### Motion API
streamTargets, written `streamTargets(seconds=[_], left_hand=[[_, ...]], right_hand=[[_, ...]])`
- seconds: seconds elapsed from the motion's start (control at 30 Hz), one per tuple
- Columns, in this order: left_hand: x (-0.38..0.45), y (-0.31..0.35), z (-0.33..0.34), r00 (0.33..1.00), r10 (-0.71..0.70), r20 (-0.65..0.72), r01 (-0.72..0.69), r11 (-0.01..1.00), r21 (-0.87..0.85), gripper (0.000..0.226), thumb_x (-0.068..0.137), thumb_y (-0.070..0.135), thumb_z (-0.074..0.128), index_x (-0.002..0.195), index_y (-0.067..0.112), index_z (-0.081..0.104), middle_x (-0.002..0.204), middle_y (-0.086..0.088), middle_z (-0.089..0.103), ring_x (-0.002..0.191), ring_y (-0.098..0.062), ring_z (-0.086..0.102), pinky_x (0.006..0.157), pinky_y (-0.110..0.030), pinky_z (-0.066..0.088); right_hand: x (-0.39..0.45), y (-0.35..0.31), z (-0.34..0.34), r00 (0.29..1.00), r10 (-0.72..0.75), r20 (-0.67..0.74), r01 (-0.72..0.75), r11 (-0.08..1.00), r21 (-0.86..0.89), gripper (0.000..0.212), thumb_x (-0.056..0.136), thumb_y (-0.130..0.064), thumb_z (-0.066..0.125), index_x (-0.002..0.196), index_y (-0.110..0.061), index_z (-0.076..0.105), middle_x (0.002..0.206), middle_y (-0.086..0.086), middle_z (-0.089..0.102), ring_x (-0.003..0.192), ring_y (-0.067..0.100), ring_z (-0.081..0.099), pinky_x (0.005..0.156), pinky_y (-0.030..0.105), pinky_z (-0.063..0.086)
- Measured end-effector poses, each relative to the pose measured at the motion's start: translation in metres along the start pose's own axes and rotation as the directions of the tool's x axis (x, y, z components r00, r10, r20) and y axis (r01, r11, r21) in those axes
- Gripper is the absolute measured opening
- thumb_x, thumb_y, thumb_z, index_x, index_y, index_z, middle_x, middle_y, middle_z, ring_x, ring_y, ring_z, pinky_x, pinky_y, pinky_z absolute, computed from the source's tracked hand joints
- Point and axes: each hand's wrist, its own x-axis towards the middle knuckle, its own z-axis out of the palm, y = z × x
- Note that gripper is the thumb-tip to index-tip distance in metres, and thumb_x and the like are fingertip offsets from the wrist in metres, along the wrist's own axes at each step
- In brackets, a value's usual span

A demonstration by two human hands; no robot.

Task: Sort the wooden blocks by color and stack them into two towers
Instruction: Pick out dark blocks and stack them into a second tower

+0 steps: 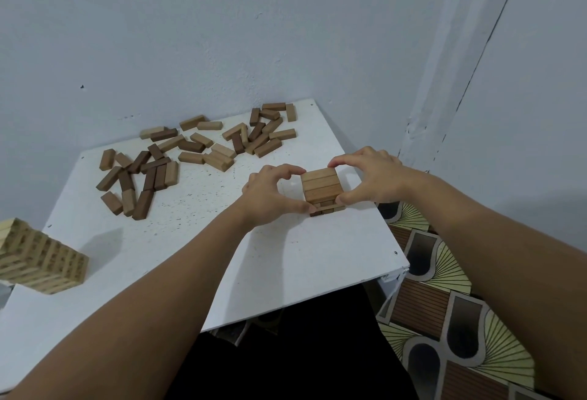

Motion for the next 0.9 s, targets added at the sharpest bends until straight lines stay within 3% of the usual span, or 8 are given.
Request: streamTargets(seconds=[0.23,0.53,0.6,0.7,0.77,0.83,0.9], left_hand=[[-0.003,0.0,-0.001,1.0,-0.002,0.004,0.002,1.0,-0.008,0.081,0.054,0.062,0.086,0.128,0.061,0.053,0.125,0.017,0.05,0.129,-0.019,0.037,0.114,-0.056,0.033],[-0.004,-0.01,-0.004,1.0,-0.027,-0.001,0.027,0.999,-0.021,0.099,0.049,0.069,0.088,0.138,0.058,0.048,0.126,0.018,0.05,0.131,-0.019,0.037,0.115,-0.056,0.033],[-0.005,-0.012,-0.008,0.999,-0.05,0.019,0.051,0.998,-0.045,0.107,0.049,0.068,0.09,0.143,0.057,0.042,0.129,0.018,0.049,0.133,-0.019,0.036,0.115,-0.055,0.035],[-0.009,-0.018,-0.029,0.994,-0.088,0.065,0.095,0.99,-0.101,0.119,0.061,0.058,0.088,0.159,0.046,0.021,0.143,0.008,0.045,0.138,-0.023,0.036,0.113,-0.052,0.04],[-0.013,-0.028,-0.048,0.993,-0.121,-0.004,0.119,0.981,-0.153,0.103,0.08,0.046,0.083,0.161,0.038,0.02,0.146,0.003,0.045,0.134,-0.024,0.041,0.108,-0.049,0.044],[-0.017,-0.044,-0.067,0.979,-0.145,-0.145,0.121,0.979,-0.166,0.073,0.091,0.04,0.075,0.154,0.036,0.037,0.14,0.002,0.051,0.127,-0.024,0.049,0.104,-0.048,0.047],[-0.022,-0.06,-0.082,0.949,-0.141,-0.281,0.109,0.986,-0.128,0.04,0.096,0.037,0.071,0.133,0.034,0.058,0.128,0.0,0.06,0.11,-0.023,0.059,0.086,-0.039,0.053]], right_hand=[[-0.001,-0.002,0.0,1.0,0.009,-0.002,-0.009,1.0,0.004,0.073,0.079,-0.052,0.08,0.14,-0.056,0.041,0.149,-0.002,0.035,0.14,0.028,0.029,0.118,0.048,0.017],[-0.006,0.0,0.0,1.0,-0.002,0.028,0.001,0.999,0.051,0.107,0.078,-0.058,0.081,0.159,-0.052,0.011,0.166,-0.002,0.018,0.15,0.032,0.018,0.121,0.053,0.017],[-0.006,-0.004,-0.002,1.0,0.007,0.012,-0.008,0.995,0.102,0.093,0.087,-0.06,0.071,0.159,-0.05,0.014,0.166,-0.002,0.019,0.151,0.032,0.017,0.12,0.054,0.017],[-0.001,-0.013,-0.005,0.986,-0.029,-0.167,0.048,0.993,0.112,0.048,0.102,-0.048,0.05,0.149,-0.046,0.042,0.156,-0.001,0.035,0.146,0.028,0.025,0.119,0.05,0.017],[0.006,-0.025,-0.005,0.945,-0.102,-0.311,0.109,0.994,0.006,0.035,0.102,-0.037,0.047,0.135,-0.041,0.059,0.144,-0.004,0.046,0.138,0.024,0.034,0.116,0.045,0.02],[0.014,-0.044,-0.002,0.917,-0.174,-0.36,0.155,0.985,-0.082,0.032,0.101,-0.035,0.049,0.13,-0.037,0.063,0.136,-0.004,0.05,0.133,0.022,0.039,0.113,0.043,0.025],[0.024,-0.068,0.005,0.918,-0.216,-0.334,0.183,0.975,-0.129,0.033,0.101,-0.038,0.05,0.131,-0.034,0.063,0.134,-0.003,0.051,0.13,0.023,0.04,0.11,0.042,0.029]])
